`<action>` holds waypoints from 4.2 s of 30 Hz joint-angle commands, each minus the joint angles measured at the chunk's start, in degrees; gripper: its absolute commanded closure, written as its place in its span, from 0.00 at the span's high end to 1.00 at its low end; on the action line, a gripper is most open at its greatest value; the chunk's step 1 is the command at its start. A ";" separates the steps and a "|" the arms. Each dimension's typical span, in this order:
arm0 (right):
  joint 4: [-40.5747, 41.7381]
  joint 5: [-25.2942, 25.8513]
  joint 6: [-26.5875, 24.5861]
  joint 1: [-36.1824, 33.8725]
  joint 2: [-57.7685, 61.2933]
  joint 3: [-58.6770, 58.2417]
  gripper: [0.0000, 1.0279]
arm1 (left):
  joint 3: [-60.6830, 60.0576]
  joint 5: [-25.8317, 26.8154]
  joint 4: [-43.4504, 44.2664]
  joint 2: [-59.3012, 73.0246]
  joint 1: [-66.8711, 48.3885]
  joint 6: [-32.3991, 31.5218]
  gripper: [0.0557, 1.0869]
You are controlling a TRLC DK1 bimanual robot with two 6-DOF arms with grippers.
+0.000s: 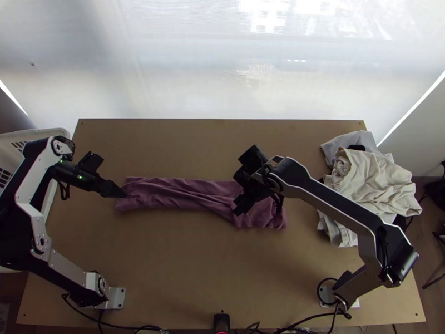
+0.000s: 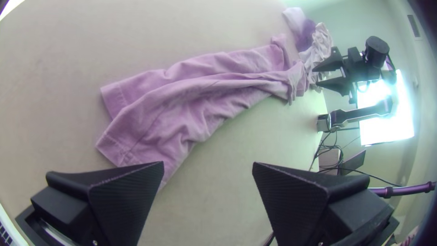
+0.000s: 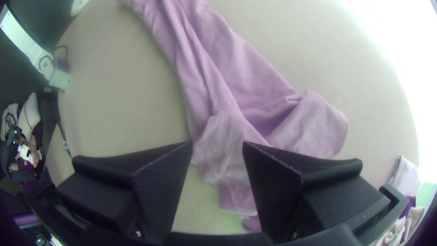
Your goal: Fold the t-shirt
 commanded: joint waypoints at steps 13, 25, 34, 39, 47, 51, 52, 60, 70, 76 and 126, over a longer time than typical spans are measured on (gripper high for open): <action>3.23 0.30 0.10 2.55 0.68 0.16 0.51 | -2.31 0.44 3.10 6.34 8.52 -3.17 0.92; 3.40 0.39 0.19 4.57 3.76 0.69 0.59 | -21.91 -13.54 27.09 -19.33 -2.91 8.87 0.93; 3.58 0.39 0.45 -0.70 3.32 -2.30 0.60 | -39.58 -20.31 43.97 -38.84 -12.57 13.97 0.94; 4.72 0.30 0.63 -3.60 3.14 -4.15 0.60 | -45.20 -23.03 53.46 -42.53 -16.79 14.67 0.94; 7.18 0.30 0.89 -4.04 3.49 -7.40 0.60 | -48.98 -24.88 56.27 -43.50 -21.98 15.11 0.94; 7.80 0.30 0.89 -4.66 4.20 -7.40 0.60 | -53.38 -26.11 60.84 -44.20 -24.18 16.43 0.94; 7.80 0.30 0.89 -4.83 4.28 -7.22 0.60 | -55.13 -26.63 64.27 -44.73 -24.70 17.22 0.94; 7.97 0.21 0.89 -5.01 4.55 -7.31 0.60 | -58.82 -27.95 74.56 -41.48 -23.38 20.91 0.94; 9.64 -0.49 0.98 -4.75 6.83 -6.61 0.60 | -58.65 -27.87 85.01 -32.78 -19.96 21.70 0.92; 10.35 -0.76 0.98 -4.75 7.18 -6.78 0.60 | -56.98 -27.87 88.09 -28.64 -18.46 21.79 0.92; 16.06 -4.54 0.98 -1.32 2.70 -19.79 0.04 | -58.82 -13.10 59.70 -56.07 -5.46 32.51 0.04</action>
